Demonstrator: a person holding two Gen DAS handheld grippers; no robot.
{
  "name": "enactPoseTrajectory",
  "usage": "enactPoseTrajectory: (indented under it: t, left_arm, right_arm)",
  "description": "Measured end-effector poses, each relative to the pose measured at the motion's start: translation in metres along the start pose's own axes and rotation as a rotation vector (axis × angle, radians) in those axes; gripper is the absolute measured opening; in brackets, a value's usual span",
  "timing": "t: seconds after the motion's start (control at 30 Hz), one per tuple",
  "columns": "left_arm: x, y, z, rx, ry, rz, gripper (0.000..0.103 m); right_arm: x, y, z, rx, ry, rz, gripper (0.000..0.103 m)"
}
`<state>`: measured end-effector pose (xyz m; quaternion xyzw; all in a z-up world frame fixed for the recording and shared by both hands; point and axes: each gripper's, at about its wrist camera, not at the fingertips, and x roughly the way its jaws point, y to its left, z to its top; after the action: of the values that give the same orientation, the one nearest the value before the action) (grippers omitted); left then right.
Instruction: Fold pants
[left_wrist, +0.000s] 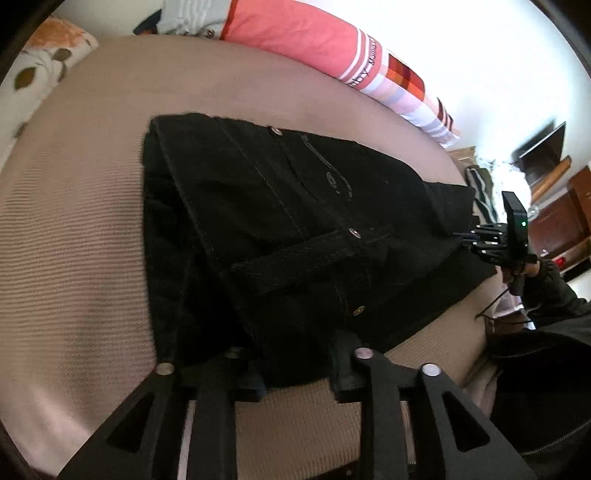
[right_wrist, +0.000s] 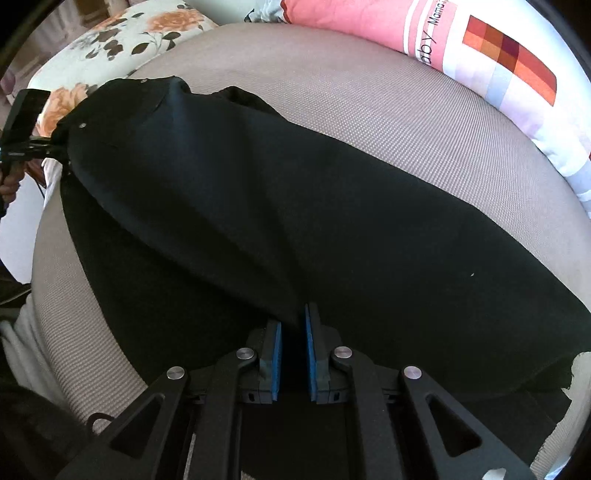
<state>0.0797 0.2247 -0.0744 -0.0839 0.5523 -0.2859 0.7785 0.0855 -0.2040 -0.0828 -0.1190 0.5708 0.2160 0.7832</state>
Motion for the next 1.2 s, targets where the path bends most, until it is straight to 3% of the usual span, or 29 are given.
enactPoseTrajectory:
  t: [0.03, 0.1, 0.2, 0.33, 0.5, 0.6, 0.77, 0.9, 1.1, 1.2]
  left_arm:
    - [-0.006, -0.002, -0.002, 0.001, 0.003, 0.037, 0.048]
    - [-0.019, -0.002, -0.006, -0.008, -0.007, 0.101, 0.059]
    - [-0.041, 0.004, -0.014, -0.1, -0.047, 0.124, 0.059]
    - [-0.06, 0.006, -0.029, -0.33, -0.102, 0.035, 0.059]
    - [-0.04, 0.005, -0.041, -0.606, -0.109, -0.128, 0.059]
    - [-0.027, 0.007, -0.036, -0.721, -0.115, -0.15, 0.059]
    - [-0.013, 0.015, -0.021, -0.815, -0.142, -0.104, 0.058]
    - [-0.014, 0.013, -0.005, -0.771, -0.16, -0.033, 0.024]
    - [-0.044, -0.006, 0.043, -0.596, -0.257, -0.027, 0.016]
    - [-0.07, -0.024, 0.075, -0.458, -0.331, -0.082, 0.016]
  right_arm:
    - [0.0, 0.001, 0.0, 0.0, 0.0, -0.003, 0.01]
    - [0.001, 0.004, 0.0, -0.004, -0.004, -0.009, 0.011]
    - [0.001, 0.008, -0.003, -0.013, -0.013, -0.022, 0.012]
    - [0.001, 0.009, -0.004, -0.017, -0.03, -0.023, 0.013]
    - [0.001, 0.008, -0.005, -0.021, -0.045, -0.013, 0.014]
    - [0.0, 0.008, -0.007, -0.021, -0.052, -0.01, 0.014]
    - [-0.003, 0.01, -0.013, -0.006, -0.072, -0.014, 0.013]
    - [-0.007, 0.007, -0.014, 0.022, -0.096, -0.011, 0.012]
    - [-0.016, 0.009, -0.015, 0.035, -0.118, -0.017, 0.012]
    - [-0.018, 0.005, -0.014, 0.064, -0.132, -0.013, 0.011]
